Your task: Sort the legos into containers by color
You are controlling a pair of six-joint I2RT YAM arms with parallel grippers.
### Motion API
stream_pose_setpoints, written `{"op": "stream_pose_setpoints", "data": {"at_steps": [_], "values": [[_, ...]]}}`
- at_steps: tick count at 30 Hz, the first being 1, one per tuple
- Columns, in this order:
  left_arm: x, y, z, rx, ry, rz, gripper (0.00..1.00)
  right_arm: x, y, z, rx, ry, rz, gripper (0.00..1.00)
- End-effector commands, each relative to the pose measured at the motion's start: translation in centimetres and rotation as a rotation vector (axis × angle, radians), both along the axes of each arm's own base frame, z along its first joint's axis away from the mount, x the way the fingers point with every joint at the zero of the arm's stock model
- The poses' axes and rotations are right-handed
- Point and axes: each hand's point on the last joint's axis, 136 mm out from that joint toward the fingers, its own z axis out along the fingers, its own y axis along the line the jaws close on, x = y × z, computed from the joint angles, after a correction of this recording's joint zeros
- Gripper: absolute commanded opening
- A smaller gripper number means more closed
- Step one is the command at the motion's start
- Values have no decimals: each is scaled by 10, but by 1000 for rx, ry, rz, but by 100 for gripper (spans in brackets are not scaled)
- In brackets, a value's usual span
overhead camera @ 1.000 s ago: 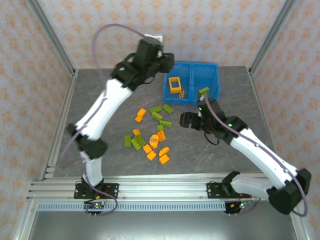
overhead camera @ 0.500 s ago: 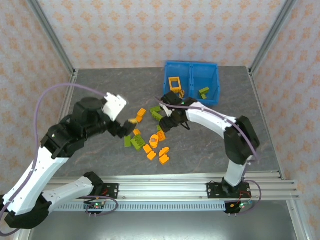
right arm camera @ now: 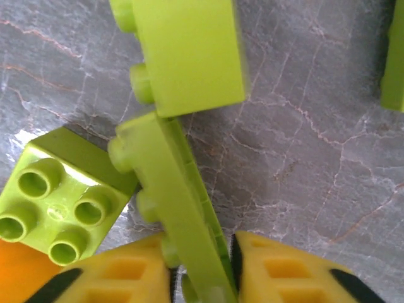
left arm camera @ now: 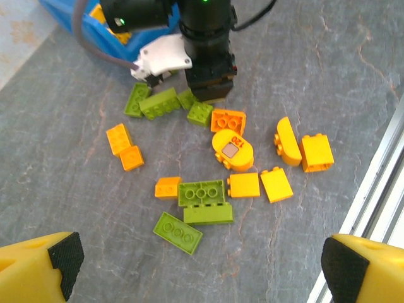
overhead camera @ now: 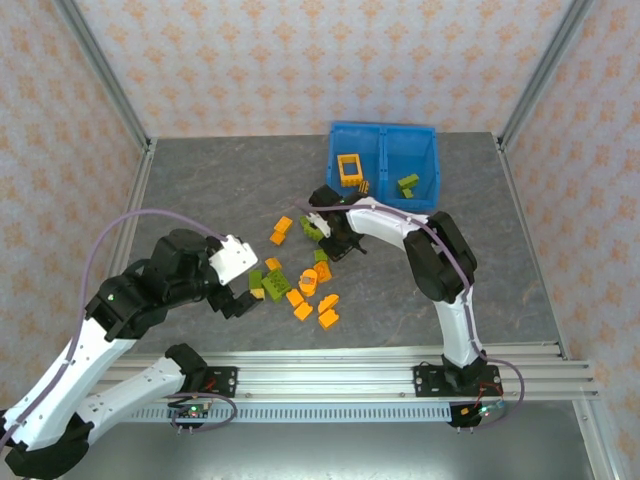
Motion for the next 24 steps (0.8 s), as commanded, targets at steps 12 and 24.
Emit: {"op": "stream_pose_setpoints", "data": {"at_steps": [12,24], "values": [[16,-40,25,-190,-113,-101,100,-10,-19,103,260,-179,-141,7],[30,-54,75,-422,-211,-49,100,52,-138,239,741,-556,-696,5]]}}
